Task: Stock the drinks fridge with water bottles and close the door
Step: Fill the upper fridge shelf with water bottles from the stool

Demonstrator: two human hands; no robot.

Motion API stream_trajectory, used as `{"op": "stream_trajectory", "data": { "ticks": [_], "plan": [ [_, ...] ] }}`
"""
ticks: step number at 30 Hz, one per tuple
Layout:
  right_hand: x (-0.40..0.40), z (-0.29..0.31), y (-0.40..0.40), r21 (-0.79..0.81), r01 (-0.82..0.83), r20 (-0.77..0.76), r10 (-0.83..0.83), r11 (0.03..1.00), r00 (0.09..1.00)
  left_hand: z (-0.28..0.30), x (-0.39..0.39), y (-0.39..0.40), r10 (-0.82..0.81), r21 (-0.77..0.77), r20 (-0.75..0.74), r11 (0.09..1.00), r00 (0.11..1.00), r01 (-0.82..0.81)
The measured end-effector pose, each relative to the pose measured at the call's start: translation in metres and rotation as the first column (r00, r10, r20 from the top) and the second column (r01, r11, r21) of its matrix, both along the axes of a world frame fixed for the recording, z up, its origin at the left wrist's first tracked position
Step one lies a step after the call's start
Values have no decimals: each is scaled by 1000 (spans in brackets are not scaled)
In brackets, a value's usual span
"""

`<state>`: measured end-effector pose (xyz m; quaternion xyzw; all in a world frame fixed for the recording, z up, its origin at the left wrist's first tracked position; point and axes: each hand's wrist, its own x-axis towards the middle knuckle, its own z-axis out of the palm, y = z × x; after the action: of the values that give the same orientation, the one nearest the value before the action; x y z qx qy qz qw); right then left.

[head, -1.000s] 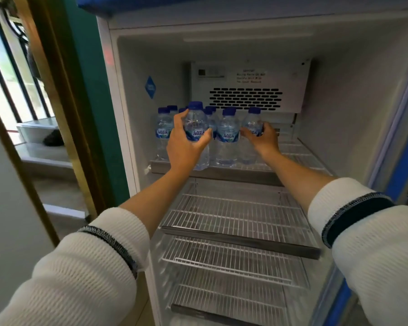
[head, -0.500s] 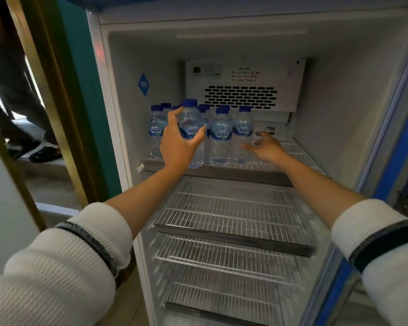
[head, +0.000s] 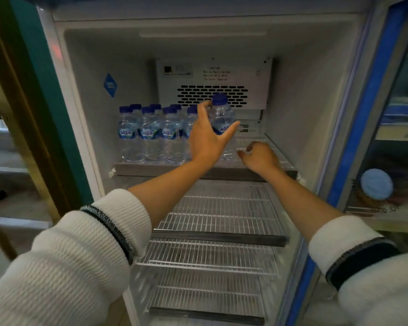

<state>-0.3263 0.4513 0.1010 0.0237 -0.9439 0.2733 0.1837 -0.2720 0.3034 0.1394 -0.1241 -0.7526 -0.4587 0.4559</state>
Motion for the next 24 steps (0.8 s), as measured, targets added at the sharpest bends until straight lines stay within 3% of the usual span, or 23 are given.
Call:
{"op": "stream_trajectory", "data": {
  "ticks": [6, 9, 11, 14, 24],
  "plan": [
    [4, 1, -2, 0, 17, -55, -17, 1000, 998, -11, -20, 2, 147, -134, 111, 982, 983, -131],
    [4, 0, -1, -15, 22, -53, -22, 1000, 998, -15, -21, 3, 231, -296, 98, 935, 968, -193],
    [4, 0, -1, -12, 27, -54, -28, 1000, 998, -9, -20, 3, 283, -402, 51, 884, 958, -240],
    [4, -1, -1, -2, 27, -59, -27, 1000, 998, 4, -21, -1, 416, -576, -41, 733, 908, -362],
    [2, -4, 3, -30, -9, -95, 6, 1000, 995, 12, -15, -20, 583, -786, -70, 468, 810, -405]
  ]
}}
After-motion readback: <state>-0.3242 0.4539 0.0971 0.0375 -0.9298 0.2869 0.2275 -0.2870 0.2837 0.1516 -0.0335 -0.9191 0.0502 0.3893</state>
